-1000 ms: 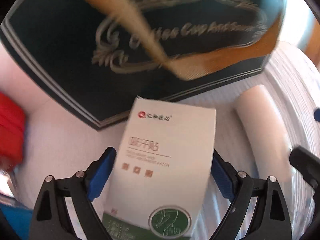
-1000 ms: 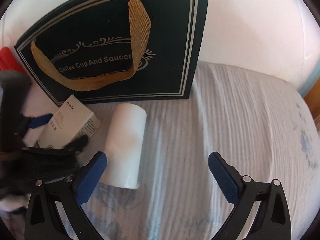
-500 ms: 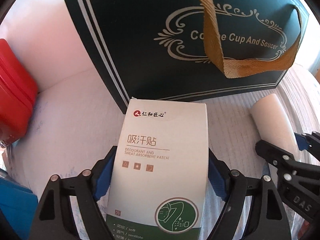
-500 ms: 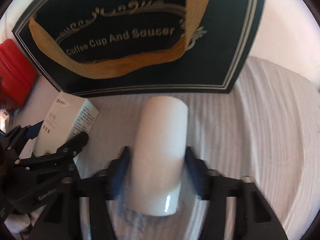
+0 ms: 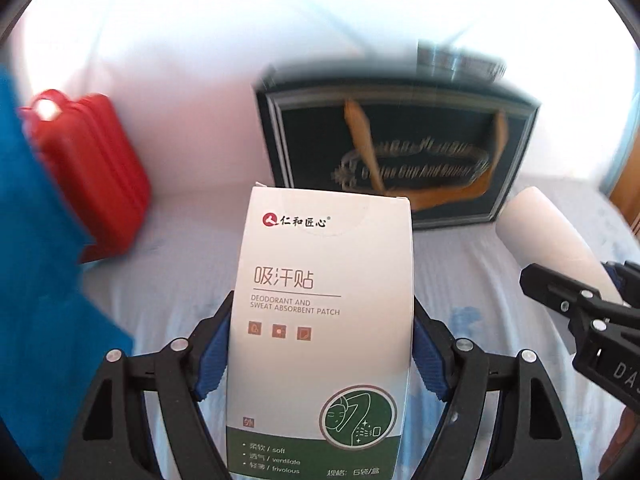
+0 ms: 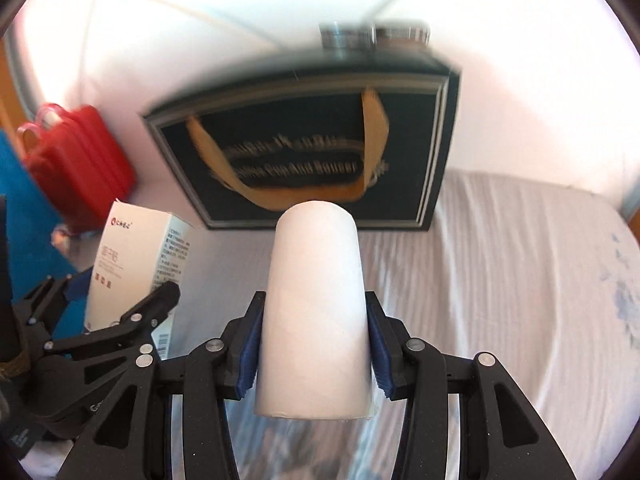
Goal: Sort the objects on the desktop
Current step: 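Grasp the white deodorant patch box with the left tool while the right tool grasps the white lint roller, then lift both items with both tools and carry them over the crate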
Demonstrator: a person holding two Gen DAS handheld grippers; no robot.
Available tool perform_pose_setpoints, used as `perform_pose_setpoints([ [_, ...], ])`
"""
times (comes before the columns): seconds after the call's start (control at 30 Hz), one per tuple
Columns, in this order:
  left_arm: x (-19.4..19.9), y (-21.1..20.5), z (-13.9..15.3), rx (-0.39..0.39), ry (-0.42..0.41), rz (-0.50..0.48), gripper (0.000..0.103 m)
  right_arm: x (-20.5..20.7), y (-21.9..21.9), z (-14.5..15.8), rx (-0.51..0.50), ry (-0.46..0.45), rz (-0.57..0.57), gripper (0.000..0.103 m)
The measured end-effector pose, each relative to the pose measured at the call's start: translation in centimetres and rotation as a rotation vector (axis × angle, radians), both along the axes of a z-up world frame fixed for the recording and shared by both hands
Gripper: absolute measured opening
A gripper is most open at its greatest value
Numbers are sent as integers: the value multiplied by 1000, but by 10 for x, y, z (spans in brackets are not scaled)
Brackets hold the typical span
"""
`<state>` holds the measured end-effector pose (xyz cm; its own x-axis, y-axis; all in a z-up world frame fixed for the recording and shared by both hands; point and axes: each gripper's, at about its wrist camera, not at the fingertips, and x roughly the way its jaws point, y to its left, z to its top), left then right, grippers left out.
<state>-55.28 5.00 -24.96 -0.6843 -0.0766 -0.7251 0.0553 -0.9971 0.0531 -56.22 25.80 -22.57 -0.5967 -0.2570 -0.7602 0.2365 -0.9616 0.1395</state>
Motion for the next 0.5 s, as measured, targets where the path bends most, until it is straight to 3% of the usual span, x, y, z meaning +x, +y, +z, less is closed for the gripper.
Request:
perform_pose_setpoints([
  [0.2, 62, 14, 86, -7, 128, 27, 77, 63, 5, 75, -14, 122, 14, 45],
  [0.5, 211, -4, 195, -51, 313, 120, 77, 170, -21, 185, -62, 311, 119, 45],
])
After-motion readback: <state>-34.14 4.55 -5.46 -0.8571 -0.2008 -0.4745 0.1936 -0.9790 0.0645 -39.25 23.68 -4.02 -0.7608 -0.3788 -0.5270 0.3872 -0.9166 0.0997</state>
